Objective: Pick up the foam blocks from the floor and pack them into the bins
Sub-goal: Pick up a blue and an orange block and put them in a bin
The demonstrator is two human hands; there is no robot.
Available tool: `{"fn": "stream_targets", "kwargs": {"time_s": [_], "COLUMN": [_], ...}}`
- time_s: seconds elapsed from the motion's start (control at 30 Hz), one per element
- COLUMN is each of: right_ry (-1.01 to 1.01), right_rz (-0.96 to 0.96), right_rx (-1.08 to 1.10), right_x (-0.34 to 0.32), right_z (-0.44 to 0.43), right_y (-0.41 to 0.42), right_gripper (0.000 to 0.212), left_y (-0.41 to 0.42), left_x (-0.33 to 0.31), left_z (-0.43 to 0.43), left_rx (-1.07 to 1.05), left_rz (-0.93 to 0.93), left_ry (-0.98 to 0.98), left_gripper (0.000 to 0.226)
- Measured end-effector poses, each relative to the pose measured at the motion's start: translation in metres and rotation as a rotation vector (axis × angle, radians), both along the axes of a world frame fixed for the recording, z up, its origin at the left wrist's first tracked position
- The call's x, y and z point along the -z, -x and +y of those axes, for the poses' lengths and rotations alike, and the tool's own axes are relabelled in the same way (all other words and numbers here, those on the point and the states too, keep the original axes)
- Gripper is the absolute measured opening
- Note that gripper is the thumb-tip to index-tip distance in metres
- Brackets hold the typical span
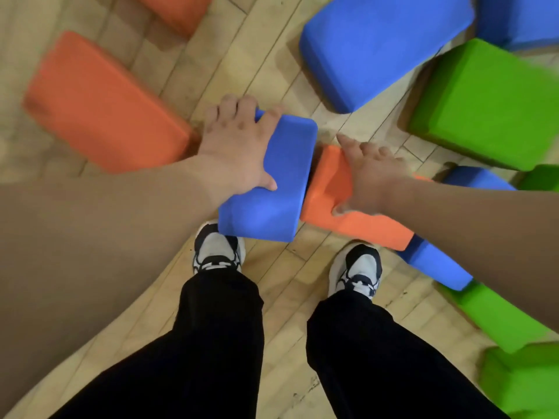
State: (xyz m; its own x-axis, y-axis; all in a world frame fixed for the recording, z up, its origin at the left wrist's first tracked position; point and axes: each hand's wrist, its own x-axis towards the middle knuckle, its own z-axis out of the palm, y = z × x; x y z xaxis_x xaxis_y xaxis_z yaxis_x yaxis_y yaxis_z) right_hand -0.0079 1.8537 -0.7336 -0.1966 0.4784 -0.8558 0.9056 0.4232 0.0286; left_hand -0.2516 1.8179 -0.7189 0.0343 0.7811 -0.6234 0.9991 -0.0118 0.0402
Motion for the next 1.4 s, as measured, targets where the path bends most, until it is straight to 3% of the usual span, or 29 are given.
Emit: {"fn": "stream_targets", "kwargs": {"time_s": [0.23,0.37,0.53,0.7,0.9,1.03,1.2,1.4], "right_ry": [0.014,0.225,0.061,-0.021,-0.052,-0.094,-0.089,-0.034], "right_rz": [0.04,0.153,0.181,0.25,0.381,0.491,0.656,0.674], "right_rx": [-0.012,0.146,0.258,0.334,0.094,0.054,-0.044,-0.358], "right_x": [-0.026,-0.069,-0.145,-0.287,-0.505,-0.608,-0.69,-0.732], "right_z": [-0.009,-0.028,-0.071,-0.081,-0.054,-0.046,-0.049,-0.062], "right_y": [-0.012,-0.025,-0.015,0.021,0.079,0.087,0.06,0.001], "right_gripper": [0.11,0.102,0.094,0.094,0.094,0.089,0.071,0.069], "left_y": [0.005,0.001,0.002,0.014,0.038,0.042,0.01,-0.101], "left_x": [-0.054,-0.077,-0.129,-0.277,-0.51,-0.631,-0.725,-0.76], "left_z": [-0.014,-0.037,-0.064,-0.101,-0.114,-0.12,-0.16,-0.221], "left_rx": [0.099,0.016,-0.191,-0.552,-0.665,-0.693,-0.75,-1.011], "left_rz": [-0.069,-0.022,-0.169,-0.169,-0.139,-0.103,-0.005,0.016], "left_ry": [0.043,0.036,0.166,0.144,0.035,-0.073,-0.221,-0.241], "left_gripper": [0.09,0.08,0.082,0.081,0.08,0.079,0.081,0.08]}}
